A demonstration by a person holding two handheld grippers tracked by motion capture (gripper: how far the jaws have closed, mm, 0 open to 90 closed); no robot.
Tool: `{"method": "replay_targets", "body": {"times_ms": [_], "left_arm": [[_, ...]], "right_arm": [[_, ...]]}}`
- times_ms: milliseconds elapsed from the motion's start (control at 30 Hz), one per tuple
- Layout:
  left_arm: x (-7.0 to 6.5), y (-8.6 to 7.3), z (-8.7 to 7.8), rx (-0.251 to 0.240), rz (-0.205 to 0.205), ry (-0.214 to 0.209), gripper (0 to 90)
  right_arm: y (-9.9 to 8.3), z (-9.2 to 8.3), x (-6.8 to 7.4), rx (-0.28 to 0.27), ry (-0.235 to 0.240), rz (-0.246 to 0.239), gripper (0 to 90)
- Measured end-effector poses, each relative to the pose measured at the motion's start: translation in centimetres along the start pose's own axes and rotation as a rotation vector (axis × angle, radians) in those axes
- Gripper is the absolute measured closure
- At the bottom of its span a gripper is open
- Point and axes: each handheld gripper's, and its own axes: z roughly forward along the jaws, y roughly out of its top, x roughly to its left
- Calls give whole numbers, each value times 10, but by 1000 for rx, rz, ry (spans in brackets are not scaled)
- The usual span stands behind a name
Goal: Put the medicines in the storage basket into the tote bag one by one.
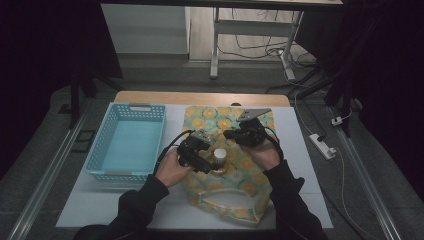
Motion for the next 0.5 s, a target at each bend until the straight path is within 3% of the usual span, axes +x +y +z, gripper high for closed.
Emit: {"method": "replay_targets", "body": {"times_ms": [200, 500], "left_arm": [[-3, -13, -7, -22, -12, -23, 26], [-11, -29, -13, -28, -13, -10, 23]], "right_arm": [[0, 1, 1, 2, 0, -2, 895], [0, 1, 2, 4, 0, -6, 894]]}}
